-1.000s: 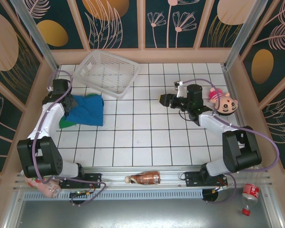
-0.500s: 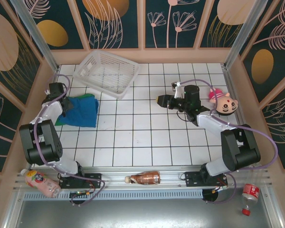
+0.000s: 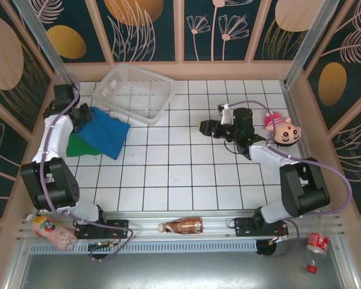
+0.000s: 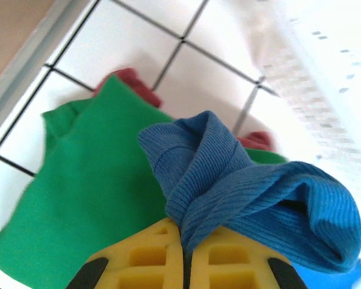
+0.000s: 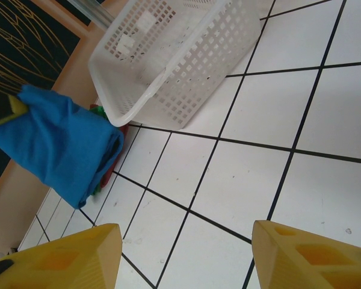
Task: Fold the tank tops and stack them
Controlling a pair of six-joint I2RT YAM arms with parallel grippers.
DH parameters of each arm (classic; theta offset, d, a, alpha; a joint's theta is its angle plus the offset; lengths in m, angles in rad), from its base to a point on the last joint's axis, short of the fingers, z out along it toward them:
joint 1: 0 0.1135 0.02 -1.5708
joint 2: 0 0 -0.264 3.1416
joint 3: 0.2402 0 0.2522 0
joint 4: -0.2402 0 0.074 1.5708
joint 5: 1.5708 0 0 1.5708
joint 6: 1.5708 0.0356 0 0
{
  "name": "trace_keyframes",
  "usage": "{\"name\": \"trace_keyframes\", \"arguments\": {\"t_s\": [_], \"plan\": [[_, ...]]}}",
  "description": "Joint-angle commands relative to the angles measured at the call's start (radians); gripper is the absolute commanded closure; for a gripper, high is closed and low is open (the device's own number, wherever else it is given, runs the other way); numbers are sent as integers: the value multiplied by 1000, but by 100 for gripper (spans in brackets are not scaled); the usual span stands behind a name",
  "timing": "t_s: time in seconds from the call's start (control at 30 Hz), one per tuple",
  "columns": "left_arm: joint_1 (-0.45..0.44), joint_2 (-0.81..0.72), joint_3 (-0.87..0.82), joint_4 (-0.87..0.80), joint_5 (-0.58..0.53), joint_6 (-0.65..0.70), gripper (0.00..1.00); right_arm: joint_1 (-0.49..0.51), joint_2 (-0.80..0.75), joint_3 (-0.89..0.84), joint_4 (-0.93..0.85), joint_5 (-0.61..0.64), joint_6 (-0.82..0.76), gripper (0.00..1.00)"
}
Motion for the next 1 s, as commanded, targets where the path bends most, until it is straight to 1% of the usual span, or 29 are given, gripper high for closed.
{"name": "trace_keyframes", "arguments": {"t_s": [0.0,0.23,0.37,0.43,0.6,0.7,0.77,0.87,0.97], "plan": [[-13,-45,55,-104,65,-39,100,-10,-22,5,3,-7,-25,41],[-22,-79,139,-162,132,-87,100,-26,-41,15,-13,-30,-34,41],[-22,-81,207,-201,116,-88,100,-29,-51,9,-10,-38,-29,41],[-22,-79,225,-225,87,-84,100,-30,-56,2,-1,-38,-22,41],[-22,-84,168,-196,61,-80,100,-30,-55,-5,8,-45,-7,41],[-17,-71,116,-169,-21,-65,100,-29,-50,-9,25,-51,8,41],[-3,-86,62,-109,-102,-67,100,-28,-50,-11,21,-51,6,41],[30,-86,-5,-21,-174,-58,100,-29,-48,-21,29,-50,8,41],[43,-66,-61,61,-194,-53,100,-29,-39,-24,35,-50,11,41]]}}
